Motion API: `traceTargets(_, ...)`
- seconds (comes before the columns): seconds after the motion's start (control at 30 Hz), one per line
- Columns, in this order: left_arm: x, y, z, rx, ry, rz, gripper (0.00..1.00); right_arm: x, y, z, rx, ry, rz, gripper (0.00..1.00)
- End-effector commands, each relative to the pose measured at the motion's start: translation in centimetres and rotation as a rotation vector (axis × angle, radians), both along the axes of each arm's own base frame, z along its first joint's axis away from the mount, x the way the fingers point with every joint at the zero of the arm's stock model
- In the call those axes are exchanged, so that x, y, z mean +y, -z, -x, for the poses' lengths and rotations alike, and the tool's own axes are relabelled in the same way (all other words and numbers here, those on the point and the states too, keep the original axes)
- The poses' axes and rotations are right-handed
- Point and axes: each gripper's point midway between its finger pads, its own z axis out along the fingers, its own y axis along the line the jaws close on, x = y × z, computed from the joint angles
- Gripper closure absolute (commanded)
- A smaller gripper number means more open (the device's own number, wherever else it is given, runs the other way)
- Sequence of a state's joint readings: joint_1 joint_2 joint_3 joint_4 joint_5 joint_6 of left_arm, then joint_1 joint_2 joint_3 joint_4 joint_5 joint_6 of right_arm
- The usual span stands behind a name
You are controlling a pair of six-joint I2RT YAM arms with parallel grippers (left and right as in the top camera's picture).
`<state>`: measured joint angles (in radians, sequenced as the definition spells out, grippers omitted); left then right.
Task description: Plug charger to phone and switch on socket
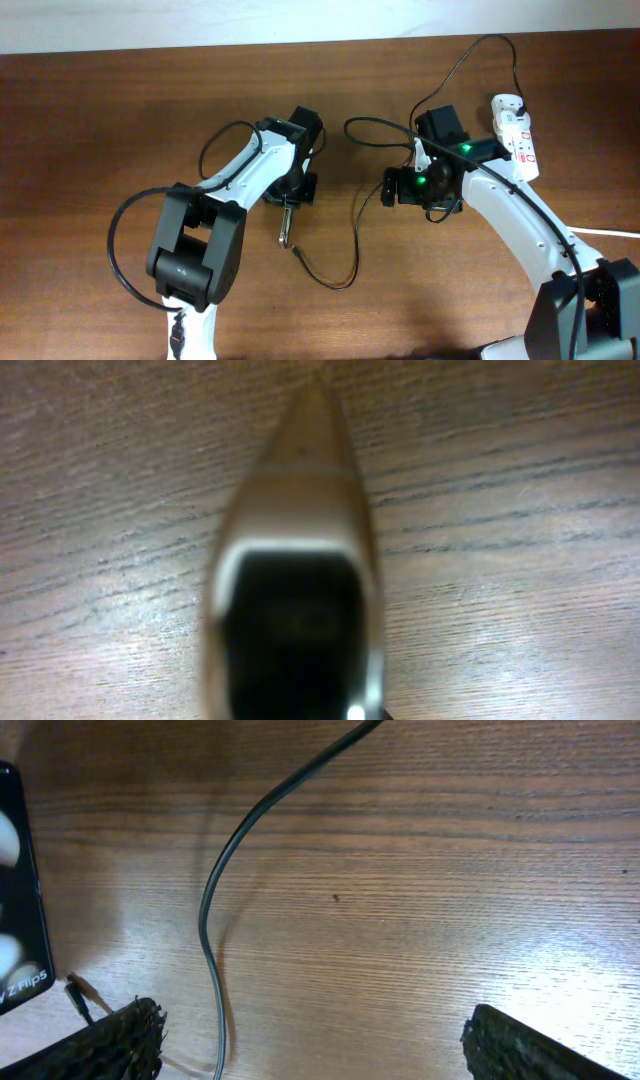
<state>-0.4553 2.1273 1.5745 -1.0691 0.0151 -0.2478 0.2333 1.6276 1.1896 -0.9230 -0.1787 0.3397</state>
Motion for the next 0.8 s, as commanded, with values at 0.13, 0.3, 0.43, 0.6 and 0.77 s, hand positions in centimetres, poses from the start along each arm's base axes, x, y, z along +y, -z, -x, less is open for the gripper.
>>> traceTargets(0.13,-1.6,-8.2,-5.2,-0.076,-0.096,0.531,1.00,3.8,-1.0,1.5,0.011,-0.204,-0.174,0.08)
traceTargets(0.3,2.9,-9.6,-7.5,-0.095,-0.223,0.671,1.00,7.0,-1.0,2.6,-0.004,-0.306,-0.176,0.13)
traceTargets(0.43,5.1,-10.0,-8.0,-0.117,-0.226,0.742,1.00,10.0,-1.3,3.3,-0.045,-0.399,-0.189,0.01)
traceTargets(0.6,5.7,-7.7,-7.4,-0.107,-0.232,0.742,1.00,12.1,-1.4,4.3,-0.060,-0.468,-0.197,0.12)
traceTargets(0.77,4.8,-7.0,-7.0,-0.124,-0.176,0.823,1.00,12.4,-0.9,4.9,-0.067,-0.497,-0.144,0.48)
